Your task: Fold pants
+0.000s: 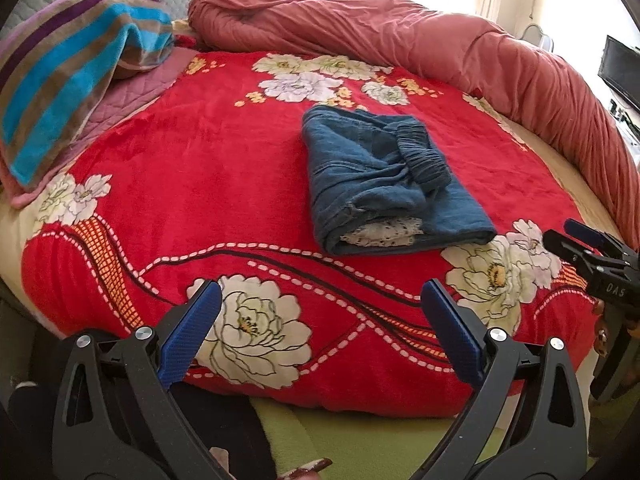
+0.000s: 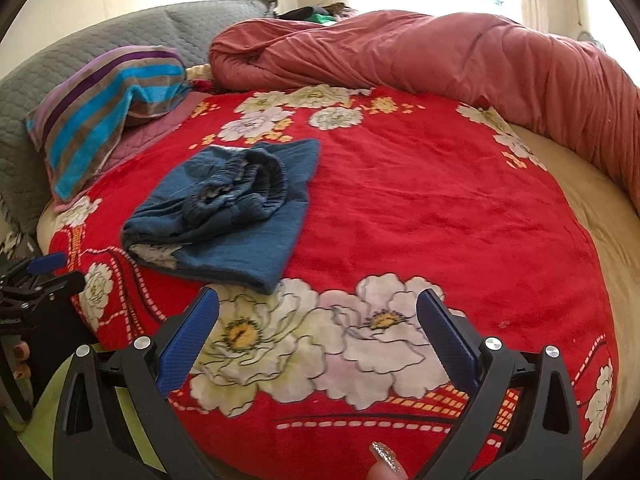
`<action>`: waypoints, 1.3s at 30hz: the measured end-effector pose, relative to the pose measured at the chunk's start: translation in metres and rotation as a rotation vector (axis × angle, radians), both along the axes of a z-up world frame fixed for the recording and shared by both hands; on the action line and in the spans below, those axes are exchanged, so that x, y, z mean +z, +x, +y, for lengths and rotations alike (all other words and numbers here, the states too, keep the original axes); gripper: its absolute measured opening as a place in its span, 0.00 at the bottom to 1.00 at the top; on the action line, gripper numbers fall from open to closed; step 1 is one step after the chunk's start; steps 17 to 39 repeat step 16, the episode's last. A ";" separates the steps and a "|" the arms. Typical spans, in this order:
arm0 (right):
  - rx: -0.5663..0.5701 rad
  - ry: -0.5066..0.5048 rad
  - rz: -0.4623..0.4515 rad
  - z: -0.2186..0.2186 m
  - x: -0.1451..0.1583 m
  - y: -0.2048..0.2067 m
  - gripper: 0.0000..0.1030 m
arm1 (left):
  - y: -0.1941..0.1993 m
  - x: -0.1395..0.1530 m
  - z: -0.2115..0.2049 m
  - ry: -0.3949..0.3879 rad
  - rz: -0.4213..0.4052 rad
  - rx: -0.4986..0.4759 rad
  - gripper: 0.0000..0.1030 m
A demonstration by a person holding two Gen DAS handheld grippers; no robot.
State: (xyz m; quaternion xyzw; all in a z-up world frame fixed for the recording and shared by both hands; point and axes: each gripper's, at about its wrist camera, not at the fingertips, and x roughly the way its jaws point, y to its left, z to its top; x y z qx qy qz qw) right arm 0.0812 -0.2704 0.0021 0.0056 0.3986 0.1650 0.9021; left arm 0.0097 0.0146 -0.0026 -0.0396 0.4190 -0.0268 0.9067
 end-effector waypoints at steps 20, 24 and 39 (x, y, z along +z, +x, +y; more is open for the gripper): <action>-0.542 -0.048 0.033 -0.174 -0.024 0.076 0.95 | 0.116 -0.018 0.188 0.026 0.107 0.546 0.91; -0.542 -0.048 0.033 -0.174 -0.024 0.076 0.95 | 0.116 -0.018 0.188 0.026 0.107 0.546 0.91; -0.542 -0.048 0.033 -0.174 -0.024 0.076 0.95 | 0.116 -0.018 0.188 0.026 0.107 0.546 0.91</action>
